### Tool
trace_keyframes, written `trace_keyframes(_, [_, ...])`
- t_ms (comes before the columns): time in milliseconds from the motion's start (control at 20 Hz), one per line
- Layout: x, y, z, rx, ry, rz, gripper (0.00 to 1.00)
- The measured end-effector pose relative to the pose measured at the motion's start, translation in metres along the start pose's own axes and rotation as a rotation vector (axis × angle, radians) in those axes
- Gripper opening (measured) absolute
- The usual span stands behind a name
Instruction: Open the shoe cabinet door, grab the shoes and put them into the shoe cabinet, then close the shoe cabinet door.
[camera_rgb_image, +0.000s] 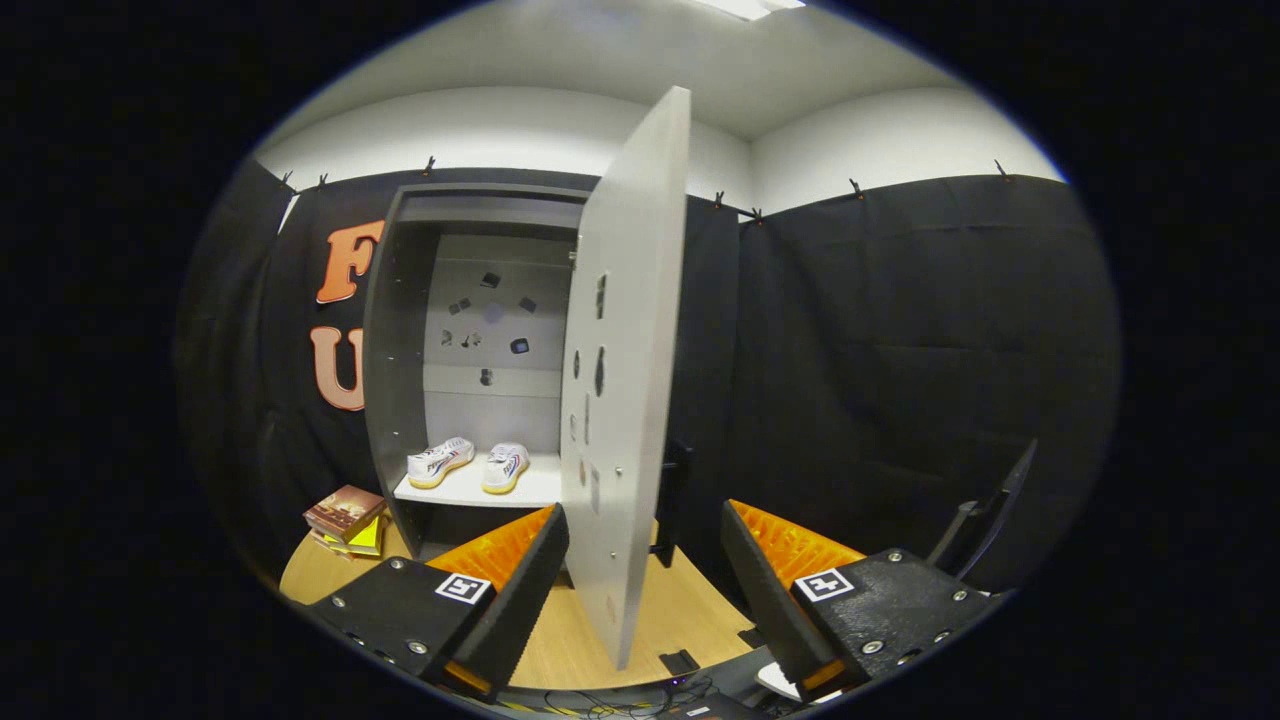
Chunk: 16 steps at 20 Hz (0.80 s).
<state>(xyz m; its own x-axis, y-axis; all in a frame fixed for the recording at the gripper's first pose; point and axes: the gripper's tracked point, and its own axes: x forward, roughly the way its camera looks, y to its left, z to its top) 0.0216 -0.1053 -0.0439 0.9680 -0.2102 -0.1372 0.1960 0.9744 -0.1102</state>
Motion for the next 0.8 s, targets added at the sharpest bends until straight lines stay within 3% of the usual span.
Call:
trace_keyframes(250, [0.041, -0.045, -0.017, 0.039, 0.037, 0.022, 0.95])
trace_keyframes(600, [0.066, -0.022, -0.033, 0.019, 0.064, 0.223, 0.95])
trace_keyframes(800, [0.074, -0.012, -0.035, 0.009, 0.068, 0.254, 0.93])
